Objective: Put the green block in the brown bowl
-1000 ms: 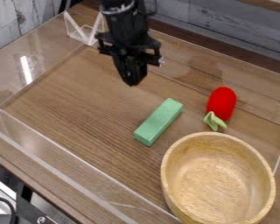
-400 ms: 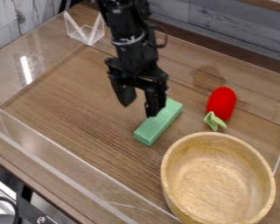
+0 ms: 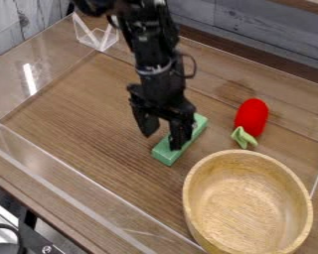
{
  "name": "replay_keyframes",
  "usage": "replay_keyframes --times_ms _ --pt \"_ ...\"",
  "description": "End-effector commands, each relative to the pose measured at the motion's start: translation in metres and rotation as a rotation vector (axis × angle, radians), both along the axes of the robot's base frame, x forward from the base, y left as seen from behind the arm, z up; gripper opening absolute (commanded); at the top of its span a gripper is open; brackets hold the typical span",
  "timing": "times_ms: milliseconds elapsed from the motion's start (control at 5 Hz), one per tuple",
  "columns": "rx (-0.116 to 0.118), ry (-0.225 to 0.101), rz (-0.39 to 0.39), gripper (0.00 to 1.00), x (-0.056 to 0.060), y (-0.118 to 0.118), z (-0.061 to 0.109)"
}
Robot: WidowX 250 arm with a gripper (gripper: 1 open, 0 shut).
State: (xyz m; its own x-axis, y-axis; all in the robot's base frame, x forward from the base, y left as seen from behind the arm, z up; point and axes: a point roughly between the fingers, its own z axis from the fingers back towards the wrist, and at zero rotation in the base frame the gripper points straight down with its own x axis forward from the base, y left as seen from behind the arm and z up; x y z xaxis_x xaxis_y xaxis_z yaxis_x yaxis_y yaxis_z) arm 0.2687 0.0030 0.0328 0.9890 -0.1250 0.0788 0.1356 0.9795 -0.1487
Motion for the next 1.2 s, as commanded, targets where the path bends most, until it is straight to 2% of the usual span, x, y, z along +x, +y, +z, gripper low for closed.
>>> replay_keyframes --times_ms 0,200,400,1000 --pt "0.021 -0.018 -0.003 1.00 0.006 -0.001 -0.005" --pt "0.025 -0.011 0.007 0.00 0.007 -0.001 -0.006" --pt "0.018 -0.011 0.018 0.00 0.007 0.001 -0.001" --pt "-0.002 -0.045 0.062 0.00 0.015 0.013 0.033"
